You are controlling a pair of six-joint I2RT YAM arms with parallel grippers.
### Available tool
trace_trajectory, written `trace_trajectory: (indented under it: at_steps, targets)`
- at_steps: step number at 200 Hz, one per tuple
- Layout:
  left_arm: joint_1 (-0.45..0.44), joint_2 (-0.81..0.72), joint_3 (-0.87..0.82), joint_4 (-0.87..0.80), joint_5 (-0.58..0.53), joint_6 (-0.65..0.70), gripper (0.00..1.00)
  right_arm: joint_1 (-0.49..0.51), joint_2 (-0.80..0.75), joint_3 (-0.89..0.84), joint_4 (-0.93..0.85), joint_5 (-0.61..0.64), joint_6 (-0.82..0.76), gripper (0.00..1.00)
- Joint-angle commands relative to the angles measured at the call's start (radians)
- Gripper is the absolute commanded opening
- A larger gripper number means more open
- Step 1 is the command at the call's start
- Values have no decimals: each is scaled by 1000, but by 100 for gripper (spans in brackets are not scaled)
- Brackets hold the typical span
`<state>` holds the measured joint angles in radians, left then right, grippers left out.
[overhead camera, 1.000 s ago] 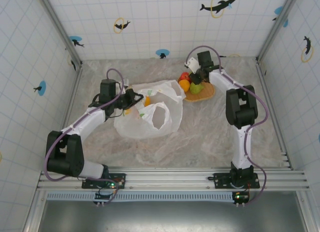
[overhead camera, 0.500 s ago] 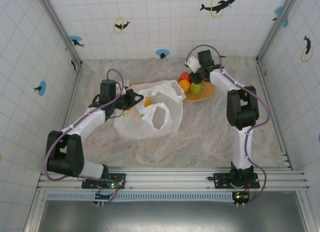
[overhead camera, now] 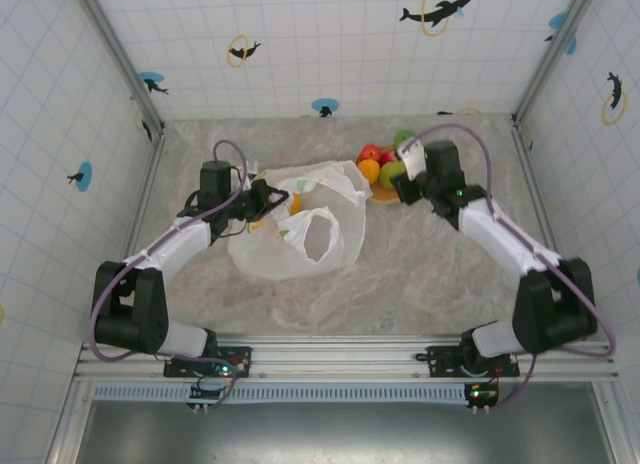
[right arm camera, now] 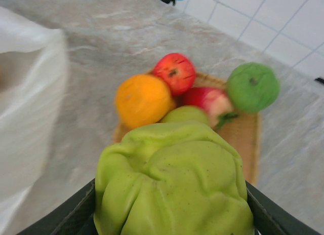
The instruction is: Place the fruits into the plastic bag
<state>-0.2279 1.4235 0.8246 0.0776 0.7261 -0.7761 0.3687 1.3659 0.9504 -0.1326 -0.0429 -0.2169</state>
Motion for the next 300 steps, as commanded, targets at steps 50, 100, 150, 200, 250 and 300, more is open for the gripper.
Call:
trace_trajectory:
  at_steps: [50, 100, 150, 200, 250, 300]
  targets:
    - [3, 2, -24, 51, 45, -37, 0, 193, -336, -444, 330, -177, 381, 46]
    - [-1, -4, -28, 57, 47, -36, 0, 352, -155, -371, 494, -80, 371, 46]
    - [-16, -6, -29, 61, 51, -31, 0, 395, 6, -327, 690, -34, 428, 47]
    - [-29, -14, -28, 66, 60, -32, 0, 484, 192, -216, 774, 48, 496, 50]
    - [-39, -20, -32, 77, 66, -40, 0, 506, 377, -97, 747, 81, 668, 50]
    - [-40, -21, -35, 81, 63, -45, 0, 510, 485, -21, 738, -32, 859, 54]
